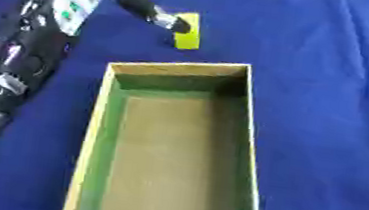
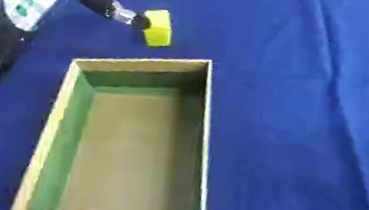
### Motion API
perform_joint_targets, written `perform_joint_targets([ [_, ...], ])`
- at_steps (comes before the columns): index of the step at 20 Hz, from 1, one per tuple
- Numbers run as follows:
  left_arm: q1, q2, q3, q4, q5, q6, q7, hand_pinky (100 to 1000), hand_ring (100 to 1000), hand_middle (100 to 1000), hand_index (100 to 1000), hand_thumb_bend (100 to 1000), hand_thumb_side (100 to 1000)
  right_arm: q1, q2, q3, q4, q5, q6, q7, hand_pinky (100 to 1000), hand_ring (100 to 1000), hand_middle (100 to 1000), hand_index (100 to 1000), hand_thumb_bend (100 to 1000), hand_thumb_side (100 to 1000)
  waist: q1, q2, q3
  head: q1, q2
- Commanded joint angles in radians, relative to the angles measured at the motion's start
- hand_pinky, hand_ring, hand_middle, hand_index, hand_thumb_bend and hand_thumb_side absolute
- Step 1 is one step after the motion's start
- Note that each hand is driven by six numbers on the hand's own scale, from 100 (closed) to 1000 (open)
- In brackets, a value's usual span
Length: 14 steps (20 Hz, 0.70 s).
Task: Pick up objects on the table and place them in the box.
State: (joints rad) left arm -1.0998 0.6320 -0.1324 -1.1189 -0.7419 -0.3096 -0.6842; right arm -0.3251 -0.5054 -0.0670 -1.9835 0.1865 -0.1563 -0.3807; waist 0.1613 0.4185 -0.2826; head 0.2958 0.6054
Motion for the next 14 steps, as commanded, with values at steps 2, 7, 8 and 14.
perform_joint_targets([
  [2, -0.014, 0.022, 0.000, -0.015, 0.007, 0.003, -0.002, 783, 904, 952, 1000, 653, 990, -0.004, -0.011, -0.010, -0.016, -0.005, -0.001, 0.002, 460, 617, 637, 777, 128, 584, -0.012, -0.024, -0.001, -0.001, -0.012],
  [7, -0.013, 0.023, 0.001, -0.015, 0.004, 0.003, 0.002, 785, 905, 955, 1000, 656, 973, -0.002, -0.009, -0.010, -0.016, -0.004, 0.001, 0.003, 459, 617, 636, 776, 126, 583, -0.011, -0.023, 0.000, -0.012, -0.031],
  [8, -0.013, 0.023, 0.001, -0.015, 0.003, 0.002, 0.003, 786, 905, 956, 1000, 658, 966, -0.002, -0.009, -0.010, -0.016, -0.004, 0.001, 0.003, 459, 617, 636, 776, 126, 582, -0.011, -0.022, 0.000, -0.014, -0.035],
  [14, -0.018, 0.029, 0.008, 0.003, -0.052, 0.011, -0.007, 805, 909, 962, 1000, 699, 955, -0.009, -0.010, -0.008, -0.016, -0.003, -0.002, 0.006, 458, 616, 634, 775, 127, 580, -0.004, -0.013, -0.009, -0.010, -0.059],
])
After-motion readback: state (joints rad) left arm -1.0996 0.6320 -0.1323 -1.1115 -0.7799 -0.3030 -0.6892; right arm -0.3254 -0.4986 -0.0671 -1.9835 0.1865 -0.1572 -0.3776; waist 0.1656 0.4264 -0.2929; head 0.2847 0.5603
